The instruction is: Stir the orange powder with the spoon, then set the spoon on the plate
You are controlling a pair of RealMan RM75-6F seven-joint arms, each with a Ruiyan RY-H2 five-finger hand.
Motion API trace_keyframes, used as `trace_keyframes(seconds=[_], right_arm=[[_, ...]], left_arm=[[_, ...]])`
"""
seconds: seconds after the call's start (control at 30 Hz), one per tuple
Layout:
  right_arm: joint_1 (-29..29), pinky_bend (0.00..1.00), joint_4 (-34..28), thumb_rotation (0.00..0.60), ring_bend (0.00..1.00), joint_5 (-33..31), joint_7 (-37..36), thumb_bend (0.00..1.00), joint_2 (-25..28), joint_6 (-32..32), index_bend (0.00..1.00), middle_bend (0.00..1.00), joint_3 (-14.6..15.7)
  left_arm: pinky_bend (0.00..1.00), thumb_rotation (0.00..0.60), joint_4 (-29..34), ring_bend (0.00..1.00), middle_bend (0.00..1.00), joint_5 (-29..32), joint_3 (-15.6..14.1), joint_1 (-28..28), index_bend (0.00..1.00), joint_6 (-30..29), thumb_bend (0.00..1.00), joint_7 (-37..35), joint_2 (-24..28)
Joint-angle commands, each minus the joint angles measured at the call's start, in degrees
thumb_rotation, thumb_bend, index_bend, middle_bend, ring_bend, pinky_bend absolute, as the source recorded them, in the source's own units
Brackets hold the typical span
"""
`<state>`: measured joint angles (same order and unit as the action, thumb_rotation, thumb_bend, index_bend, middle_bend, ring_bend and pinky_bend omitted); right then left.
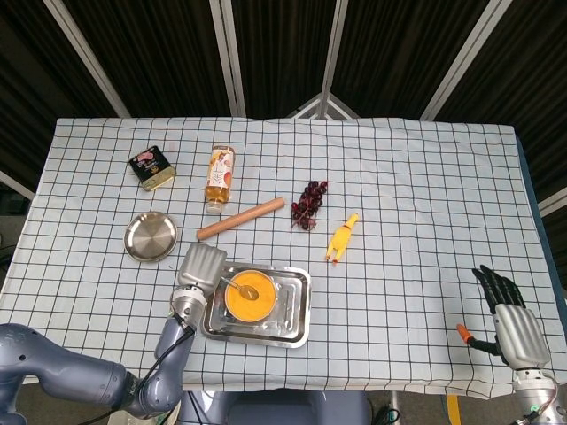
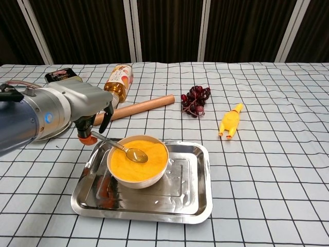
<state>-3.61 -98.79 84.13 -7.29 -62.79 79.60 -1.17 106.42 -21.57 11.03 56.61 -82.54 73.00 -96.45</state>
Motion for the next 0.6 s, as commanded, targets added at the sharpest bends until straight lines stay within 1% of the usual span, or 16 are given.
trace_keyframes(seconds=[0.03,0.2,0.6], right_arm=[[0.01,0.00,-0.02,0.600,0.00,0.04,-0.02,0.32,0.00,0.05,0.00,0.00,-0.01],[0.03,0.00,0.03,0.600,0.00,0.07,-0.05,0.32,0.00,0.11,0.00,0.00,-0.02],[0.05,0.00,0.06,0.600,0.00,0.18,-0.08,0.32,-0.07,0.17,0.00,0.00,0.01]], left_arm=[[1.00,0.600,-0.17,1.00,1.00,0.11,-0.03,0.10,0.50,0.00,0.46,-0.03,-0.13],[1.00,0.600,-0.21,1.00,1.00,0.24,-0.02,0.25,0.51,0.08,0.49,-0.19,-0.38],[1.00,0.600,-0.13,1.00,1.00,0.74,-0.28,0.58,0.53,-0.01,0.52,-0.13,-0.38]])
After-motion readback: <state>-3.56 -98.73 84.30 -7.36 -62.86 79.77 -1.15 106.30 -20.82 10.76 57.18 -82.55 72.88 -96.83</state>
